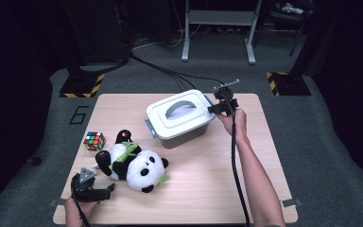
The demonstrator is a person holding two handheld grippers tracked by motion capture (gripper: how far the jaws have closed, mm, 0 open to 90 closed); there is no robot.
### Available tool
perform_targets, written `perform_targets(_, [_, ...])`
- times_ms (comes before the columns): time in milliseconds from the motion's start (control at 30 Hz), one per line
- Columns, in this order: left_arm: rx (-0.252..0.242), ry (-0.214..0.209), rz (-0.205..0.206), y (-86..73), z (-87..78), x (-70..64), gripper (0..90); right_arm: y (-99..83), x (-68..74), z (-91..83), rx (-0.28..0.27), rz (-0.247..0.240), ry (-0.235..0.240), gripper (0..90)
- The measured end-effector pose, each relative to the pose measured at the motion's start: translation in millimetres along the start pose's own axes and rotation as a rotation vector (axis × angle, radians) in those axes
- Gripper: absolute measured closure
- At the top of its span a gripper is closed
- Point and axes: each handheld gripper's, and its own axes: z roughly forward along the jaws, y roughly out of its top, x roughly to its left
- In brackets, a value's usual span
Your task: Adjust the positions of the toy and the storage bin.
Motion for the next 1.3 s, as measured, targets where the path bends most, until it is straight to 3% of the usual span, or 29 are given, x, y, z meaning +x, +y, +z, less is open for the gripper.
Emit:
perform_targets(300, [0.000,0.000,0.000,0.0,0.0,-0.1,0.0,-11.7,7.8,-11.6,0.020,0.039,-0.019,65.6])
perform_targets(567, [-0.005,0.002,0.005,0.2,0.3,0.3,0.0,-10.3,-1.8,-9.7,-0.065,0.001,0.028,57.3])
perform_targets(733, [0.000,0.000,0.000,0.0,0.0,0.0,0.0,-9.1,-10.8,-12.7,-0.112,0.001,-0.001,59.4])
perform_targets(967, [-0.005,0.002,0.005,0.2,0.3,0.3,0.0,-3.2,-26.6,-0.4,-0.104,0.031,-0.022,65.1])
perform_targets(1300, [0.013,-0.007,0.009,0.8,-1.0,0.8,0.0,-5.8,-30.4,24.1,-0.060,0.063,-0.013,73.3])
